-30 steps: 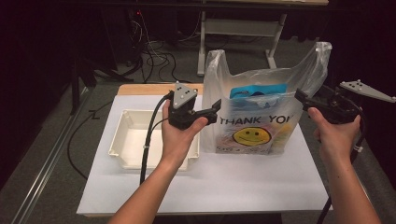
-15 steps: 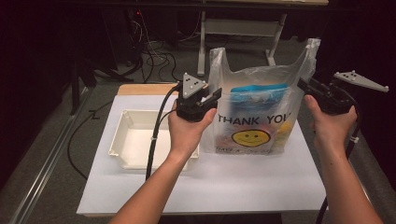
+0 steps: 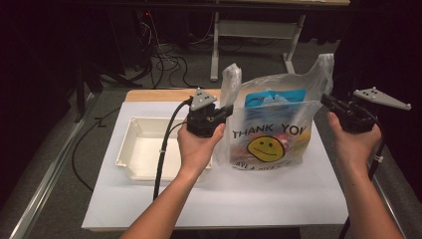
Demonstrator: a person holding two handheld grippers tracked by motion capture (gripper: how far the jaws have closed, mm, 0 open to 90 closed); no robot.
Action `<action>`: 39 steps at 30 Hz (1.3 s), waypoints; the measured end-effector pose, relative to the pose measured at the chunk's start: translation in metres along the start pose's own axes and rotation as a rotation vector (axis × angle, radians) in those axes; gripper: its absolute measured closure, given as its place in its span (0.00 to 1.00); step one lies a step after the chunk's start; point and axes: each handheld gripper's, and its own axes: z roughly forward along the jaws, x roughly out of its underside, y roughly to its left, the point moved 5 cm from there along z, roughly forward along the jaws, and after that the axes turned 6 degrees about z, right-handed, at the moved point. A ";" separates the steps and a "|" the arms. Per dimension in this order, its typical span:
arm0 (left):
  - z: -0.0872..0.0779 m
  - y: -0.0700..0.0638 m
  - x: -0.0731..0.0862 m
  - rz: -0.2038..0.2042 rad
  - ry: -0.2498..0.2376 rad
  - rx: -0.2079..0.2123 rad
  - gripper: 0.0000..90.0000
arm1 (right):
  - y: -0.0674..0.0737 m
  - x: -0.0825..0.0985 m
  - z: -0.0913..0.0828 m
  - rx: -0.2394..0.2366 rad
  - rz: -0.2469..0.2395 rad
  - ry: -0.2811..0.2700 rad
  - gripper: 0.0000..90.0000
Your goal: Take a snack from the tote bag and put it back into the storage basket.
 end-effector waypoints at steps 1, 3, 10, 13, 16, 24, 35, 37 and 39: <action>0.001 0.000 0.004 -0.003 0.010 0.003 1.00 | -0.001 0.004 0.000 0.004 -0.001 0.008 1.00; 0.003 0.000 0.012 -0.020 0.026 0.014 1.00 | -0.003 0.013 0.001 0.003 0.002 0.020 1.00; 0.017 -0.006 0.046 -0.053 0.103 0.029 1.00 | -0.009 0.042 0.001 0.027 0.006 0.054 1.00; 0.022 -0.009 0.060 -0.070 0.121 0.033 1.00 | -0.012 0.053 0.000 0.032 0.011 0.066 1.00; 0.029 -0.015 0.075 -0.086 0.146 0.039 1.00 | -0.016 0.063 -0.001 0.044 0.009 0.078 1.00; 0.036 -0.034 0.109 -0.140 0.186 0.048 1.00 | -0.029 0.094 -0.008 0.057 0.018 0.116 1.00; 0.045 -0.050 0.151 -0.143 0.182 -0.039 1.00 | -0.030 0.129 -0.008 0.056 0.030 0.150 1.00; 0.047 -0.051 0.157 -0.126 0.193 -0.066 1.00 | -0.030 0.132 -0.006 0.053 0.027 0.155 1.00; 0.051 -0.054 0.162 -0.117 0.201 -0.076 1.00 | -0.030 0.132 -0.003 0.059 0.019 0.159 1.00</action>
